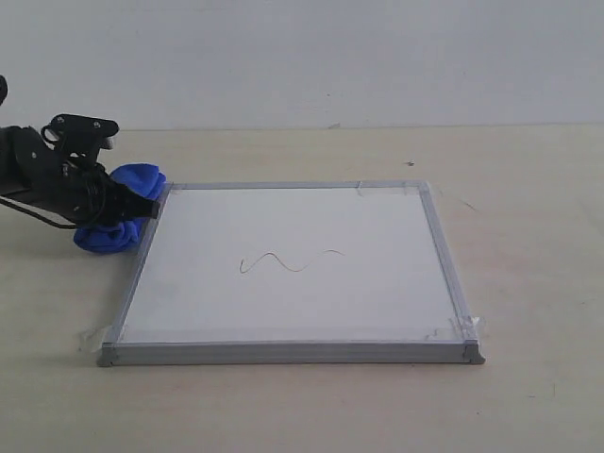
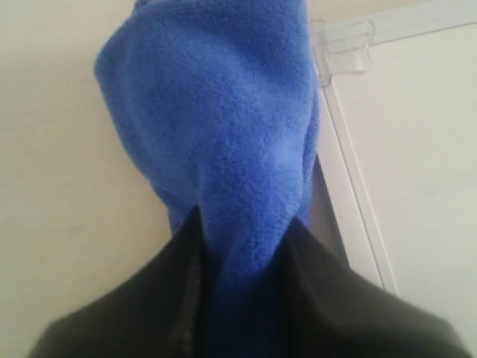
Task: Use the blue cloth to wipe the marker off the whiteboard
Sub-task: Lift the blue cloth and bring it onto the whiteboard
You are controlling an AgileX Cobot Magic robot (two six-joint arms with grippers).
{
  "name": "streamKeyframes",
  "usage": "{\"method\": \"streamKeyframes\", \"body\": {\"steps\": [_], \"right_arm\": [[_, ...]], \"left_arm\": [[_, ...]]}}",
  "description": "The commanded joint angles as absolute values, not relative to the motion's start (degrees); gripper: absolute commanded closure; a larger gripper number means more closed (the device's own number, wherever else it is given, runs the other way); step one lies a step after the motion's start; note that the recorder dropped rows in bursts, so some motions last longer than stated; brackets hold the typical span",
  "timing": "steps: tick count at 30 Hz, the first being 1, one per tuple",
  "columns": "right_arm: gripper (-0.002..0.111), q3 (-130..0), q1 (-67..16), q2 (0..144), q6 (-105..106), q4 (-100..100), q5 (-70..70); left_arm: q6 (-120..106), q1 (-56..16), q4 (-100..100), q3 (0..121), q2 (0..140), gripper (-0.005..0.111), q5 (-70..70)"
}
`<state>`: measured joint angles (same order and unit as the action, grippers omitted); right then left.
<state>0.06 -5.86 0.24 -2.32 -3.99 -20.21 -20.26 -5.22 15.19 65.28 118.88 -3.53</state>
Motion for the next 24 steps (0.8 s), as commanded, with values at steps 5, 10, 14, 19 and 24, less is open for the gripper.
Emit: {"method": "streamKeyframes", "body": {"steps": [5,10,14,19,24], "right_arm": [[0.107,0.0,-5.7,0.0,-2.5,-3.9,-19.8],[0.107,0.0,-5.7,0.0,-2.5,-3.9,-19.8],[0.107,0.0,-5.7,0.0,-2.5,-3.9,-19.9],[0.107,0.0,-5.7,0.0,-2.5,-3.9,-19.9],[0.107,0.0,-5.7,0.0,-2.5,-3.9,-19.9]], "left_arm": [[-24.6,-5.3,11.1,65.4,102.2,0.102,-14.6],[-26.8,-8.0,11.1,65.2,99.3,0.102,-21.1],[-26.8,-13.5,12.3,63.2,102.2,0.102,-18.6],[-26.8,-19.4,11.5,63.0,107.7,0.102,-16.7],[-26.6,-21.6,11.5,63.0,111.5,0.102,-12.2]]}}
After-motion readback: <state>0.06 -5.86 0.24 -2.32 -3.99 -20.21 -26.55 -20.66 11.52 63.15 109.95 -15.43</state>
